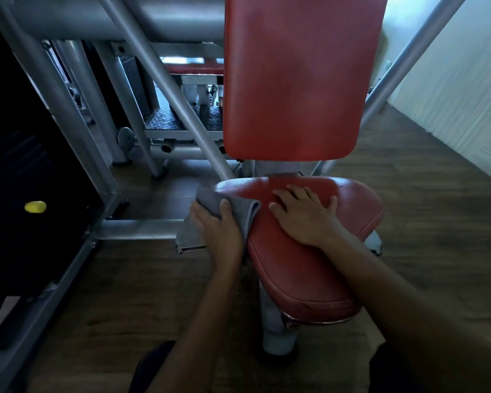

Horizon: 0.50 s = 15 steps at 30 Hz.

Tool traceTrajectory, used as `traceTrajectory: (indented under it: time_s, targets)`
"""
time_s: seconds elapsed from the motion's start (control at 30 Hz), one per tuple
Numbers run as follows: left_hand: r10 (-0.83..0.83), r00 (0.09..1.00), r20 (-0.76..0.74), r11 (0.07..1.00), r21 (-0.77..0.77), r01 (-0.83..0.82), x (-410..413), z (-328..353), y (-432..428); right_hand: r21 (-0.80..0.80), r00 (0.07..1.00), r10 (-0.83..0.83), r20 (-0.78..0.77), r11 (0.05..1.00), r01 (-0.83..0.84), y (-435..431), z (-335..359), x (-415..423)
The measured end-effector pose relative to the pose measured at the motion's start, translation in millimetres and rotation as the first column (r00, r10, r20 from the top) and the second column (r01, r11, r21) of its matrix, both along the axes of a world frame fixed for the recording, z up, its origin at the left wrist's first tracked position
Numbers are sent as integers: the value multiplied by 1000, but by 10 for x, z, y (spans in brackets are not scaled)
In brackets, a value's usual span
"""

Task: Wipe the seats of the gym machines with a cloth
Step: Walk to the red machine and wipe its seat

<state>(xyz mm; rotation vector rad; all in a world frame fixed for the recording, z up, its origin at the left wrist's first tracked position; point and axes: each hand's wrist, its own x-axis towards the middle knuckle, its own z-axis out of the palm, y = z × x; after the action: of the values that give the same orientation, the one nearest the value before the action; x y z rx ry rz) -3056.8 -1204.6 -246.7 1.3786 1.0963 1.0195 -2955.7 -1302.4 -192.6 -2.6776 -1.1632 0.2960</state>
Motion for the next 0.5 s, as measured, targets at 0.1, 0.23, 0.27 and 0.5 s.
traceTrajectory:
  time_s: [0.1, 0.23, 0.27, 0.5]
  targets:
    - [25, 1000, 8, 998, -59, -25, 33, 49, 128, 33, 1000, 7, -19, 999, -6, -21, 58, -1]
    - [-65, 997, 45, 988, -138, 71, -58, 94, -177, 132, 998, 7, -56, 991, 1, -287, 110, -47]
    - [-104, 994, 39, 981, -158, 109, -95, 83, -320, 140, 999, 6, -51, 990, 1, -390, 93, -81]
    - [-301, 951, 67, 942, -135, 308, -318, 104, -770, 271, 998, -15, -67, 962, 32, -561, 11, -190]
